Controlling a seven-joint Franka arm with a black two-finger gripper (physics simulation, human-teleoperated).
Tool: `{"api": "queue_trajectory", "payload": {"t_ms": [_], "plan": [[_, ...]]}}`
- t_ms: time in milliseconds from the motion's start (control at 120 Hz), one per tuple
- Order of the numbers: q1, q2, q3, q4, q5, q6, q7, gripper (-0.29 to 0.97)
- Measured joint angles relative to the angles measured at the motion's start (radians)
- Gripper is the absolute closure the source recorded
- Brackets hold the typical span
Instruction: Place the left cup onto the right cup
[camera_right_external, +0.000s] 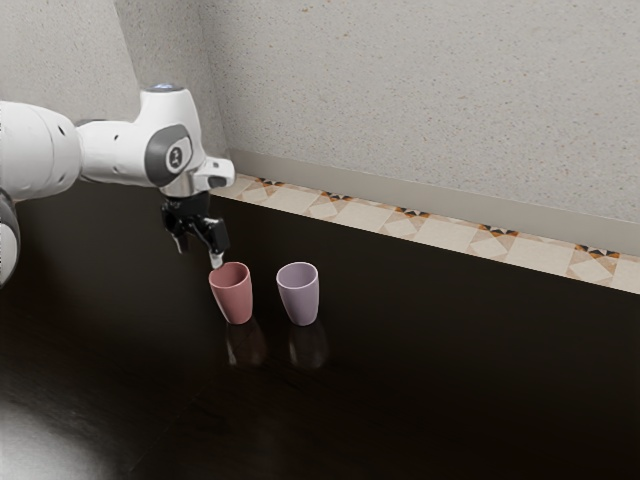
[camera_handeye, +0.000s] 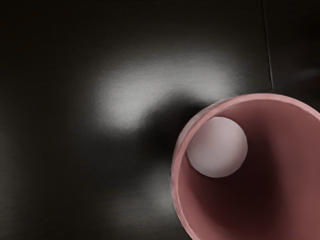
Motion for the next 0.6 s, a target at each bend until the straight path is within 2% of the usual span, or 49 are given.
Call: {"api": "queue_trajectory", "payload": {"t_ms": [258, 600], "plan": [[0.0, 0.034, 0.0, 0.0, -0.039, 0.038, 0.025, 0.25], [0.0, 0.06, 0.0, 0.0, -0.072, 0.073, 0.046, 0.3]]}}
